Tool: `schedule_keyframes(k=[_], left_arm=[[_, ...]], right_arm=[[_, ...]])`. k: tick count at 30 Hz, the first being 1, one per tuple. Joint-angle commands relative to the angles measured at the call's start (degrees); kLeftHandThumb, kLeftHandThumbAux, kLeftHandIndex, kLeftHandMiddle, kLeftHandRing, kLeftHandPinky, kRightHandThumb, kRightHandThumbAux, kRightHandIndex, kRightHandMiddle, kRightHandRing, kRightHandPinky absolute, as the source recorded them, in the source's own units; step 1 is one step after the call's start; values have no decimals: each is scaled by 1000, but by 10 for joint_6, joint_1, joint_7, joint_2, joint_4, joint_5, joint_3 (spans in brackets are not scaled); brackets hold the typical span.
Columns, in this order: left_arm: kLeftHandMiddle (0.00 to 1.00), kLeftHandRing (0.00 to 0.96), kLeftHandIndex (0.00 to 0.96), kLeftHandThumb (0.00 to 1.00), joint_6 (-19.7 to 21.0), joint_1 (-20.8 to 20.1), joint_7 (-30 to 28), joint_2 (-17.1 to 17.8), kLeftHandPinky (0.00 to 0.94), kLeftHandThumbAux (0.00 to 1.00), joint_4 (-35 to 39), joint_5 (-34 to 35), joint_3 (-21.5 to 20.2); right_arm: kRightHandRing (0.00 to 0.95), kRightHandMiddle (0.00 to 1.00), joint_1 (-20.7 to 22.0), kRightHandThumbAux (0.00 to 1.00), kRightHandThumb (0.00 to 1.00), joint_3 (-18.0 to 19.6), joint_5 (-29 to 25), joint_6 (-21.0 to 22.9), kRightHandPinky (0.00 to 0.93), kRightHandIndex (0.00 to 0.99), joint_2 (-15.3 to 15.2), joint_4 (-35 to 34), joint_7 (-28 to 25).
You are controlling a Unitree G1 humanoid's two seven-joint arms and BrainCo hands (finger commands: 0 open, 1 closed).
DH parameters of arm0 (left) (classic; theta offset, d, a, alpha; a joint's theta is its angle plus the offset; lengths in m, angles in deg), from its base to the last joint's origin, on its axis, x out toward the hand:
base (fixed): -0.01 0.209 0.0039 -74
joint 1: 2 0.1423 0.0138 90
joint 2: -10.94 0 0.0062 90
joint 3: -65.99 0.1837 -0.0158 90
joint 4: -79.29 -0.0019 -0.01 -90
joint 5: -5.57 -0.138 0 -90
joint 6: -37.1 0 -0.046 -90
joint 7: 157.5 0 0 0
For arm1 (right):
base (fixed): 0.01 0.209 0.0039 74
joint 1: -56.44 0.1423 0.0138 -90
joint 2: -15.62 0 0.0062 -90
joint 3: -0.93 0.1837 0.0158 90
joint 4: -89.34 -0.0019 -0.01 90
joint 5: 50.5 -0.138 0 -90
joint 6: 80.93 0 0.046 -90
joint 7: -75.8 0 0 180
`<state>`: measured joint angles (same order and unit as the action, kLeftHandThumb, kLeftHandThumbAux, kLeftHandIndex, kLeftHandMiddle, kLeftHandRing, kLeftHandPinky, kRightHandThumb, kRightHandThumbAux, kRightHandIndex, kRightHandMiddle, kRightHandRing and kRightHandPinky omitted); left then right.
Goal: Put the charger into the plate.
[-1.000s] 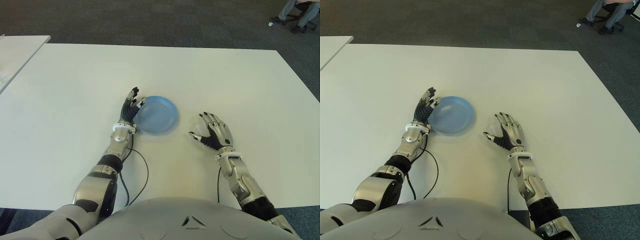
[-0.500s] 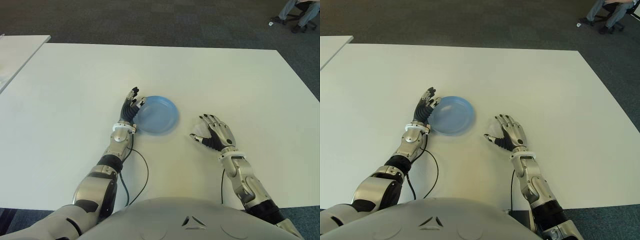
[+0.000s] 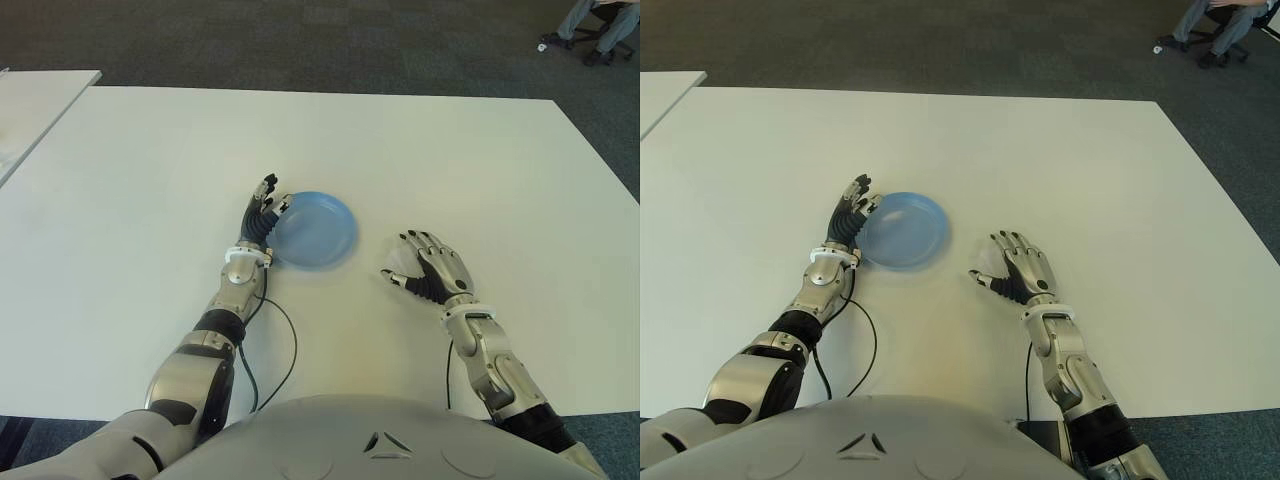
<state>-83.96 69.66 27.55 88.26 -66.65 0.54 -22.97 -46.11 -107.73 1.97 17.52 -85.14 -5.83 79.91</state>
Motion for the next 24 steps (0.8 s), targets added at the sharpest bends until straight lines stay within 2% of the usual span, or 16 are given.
schedule_keyframes(k=[1,9,11,14,15,16,17,19,20,21,22,24], left_arm=[[97,51,34,0,37,32,-8,-2,0,498,-20,-7,5],[101,54,41,0,38,31,-3,-4,0,505,-20,-8,5],[99,52,41,0,37,31,0,-3,0,506,-21,-12,7],[92,46,38,0,36,30,6,-3,0,505,-23,-17,9],[91,45,37,0,34,30,11,-2,0,504,-23,-21,11],[90,45,36,0,32,30,15,-2,0,502,-24,-25,13],[89,44,36,0,29,30,19,-1,0,502,-24,-28,14],[88,46,36,0,25,31,24,-1,0,500,-24,-32,15],[88,48,36,0,24,31,25,-1,1,500,-24,-33,14],[88,48,36,0,22,33,25,-1,1,500,-22,-32,14],[89,50,36,0,21,34,25,-2,1,500,-20,-32,13],[91,54,36,0,18,36,23,-4,5,498,-16,-27,10]], right_arm=[[37,0,-25,236,300,-3,-10,9,243,0,-3,17,-26],[65,0,-25,266,311,-1,-5,10,284,0,1,18,-11],[83,0,-24,286,327,0,-3,9,335,0,3,19,-1],[184,66,-23,336,423,2,-4,6,454,23,6,21,12],[198,74,-22,341,437,3,-5,7,465,28,9,21,16],[297,156,-22,375,558,4,-6,7,502,82,10,22,19],[333,185,-20,387,602,6,-8,10,515,101,13,24,19],[471,348,-19,434,733,9,-11,16,582,190,17,25,17],[511,397,-19,500,812,10,-11,18,598,218,19,26,17],[525,415,-20,524,841,12,-10,22,603,228,21,25,16],[562,442,-19,557,883,13,-9,25,627,280,23,25,15],[568,461,-18,604,914,14,-4,33,652,320,28,26,16]])
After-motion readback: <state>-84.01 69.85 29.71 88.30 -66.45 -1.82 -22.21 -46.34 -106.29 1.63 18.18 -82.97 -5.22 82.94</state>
